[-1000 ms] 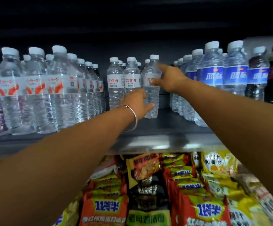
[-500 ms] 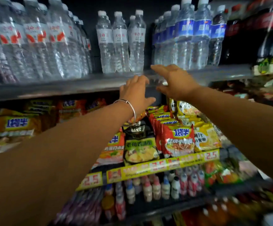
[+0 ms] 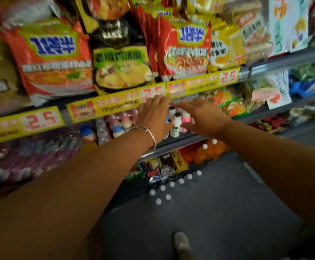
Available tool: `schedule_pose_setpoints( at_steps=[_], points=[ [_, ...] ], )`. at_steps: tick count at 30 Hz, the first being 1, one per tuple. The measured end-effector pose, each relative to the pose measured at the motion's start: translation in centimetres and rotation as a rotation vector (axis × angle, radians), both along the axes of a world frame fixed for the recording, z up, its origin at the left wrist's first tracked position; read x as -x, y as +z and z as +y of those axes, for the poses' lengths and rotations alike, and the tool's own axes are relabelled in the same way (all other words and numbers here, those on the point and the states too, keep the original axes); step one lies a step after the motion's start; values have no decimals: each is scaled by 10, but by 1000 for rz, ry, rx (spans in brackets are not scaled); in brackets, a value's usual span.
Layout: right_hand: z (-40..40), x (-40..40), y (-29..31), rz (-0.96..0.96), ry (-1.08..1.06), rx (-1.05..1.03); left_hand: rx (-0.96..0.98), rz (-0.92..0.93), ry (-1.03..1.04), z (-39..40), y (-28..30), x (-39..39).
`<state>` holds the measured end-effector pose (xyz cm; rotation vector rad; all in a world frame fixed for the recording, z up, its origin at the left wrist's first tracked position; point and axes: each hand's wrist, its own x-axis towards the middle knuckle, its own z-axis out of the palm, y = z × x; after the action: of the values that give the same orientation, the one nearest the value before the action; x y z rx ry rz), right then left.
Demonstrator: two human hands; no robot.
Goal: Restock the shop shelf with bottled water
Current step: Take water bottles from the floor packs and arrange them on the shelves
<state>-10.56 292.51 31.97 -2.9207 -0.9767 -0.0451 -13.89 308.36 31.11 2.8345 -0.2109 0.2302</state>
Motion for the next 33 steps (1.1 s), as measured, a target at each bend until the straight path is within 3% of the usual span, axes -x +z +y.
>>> schedule_pose_setpoints(
  at_steps=[8,13,19,26,30,33],
  points=[
    [-17,-8,-245,331,-84,3,-29,293,-44,-17,-236,-8],
    [-24,-1,-411,517,-89,161,-10,468,-39,-19,-386,-3],
    [-14,6,-563,687,-66,214,-52,604,-52,-18,-523,4],
    [2,3,-656,755,-143,4,-24,564,-81,-17,-604,-5],
    [8,4,-674,745,-219,-200,-26,526,-90,-12,-618,-4],
    [10,8,-676,677,-220,-213,-48,512,-113,-8,-619,-1]
  ],
)
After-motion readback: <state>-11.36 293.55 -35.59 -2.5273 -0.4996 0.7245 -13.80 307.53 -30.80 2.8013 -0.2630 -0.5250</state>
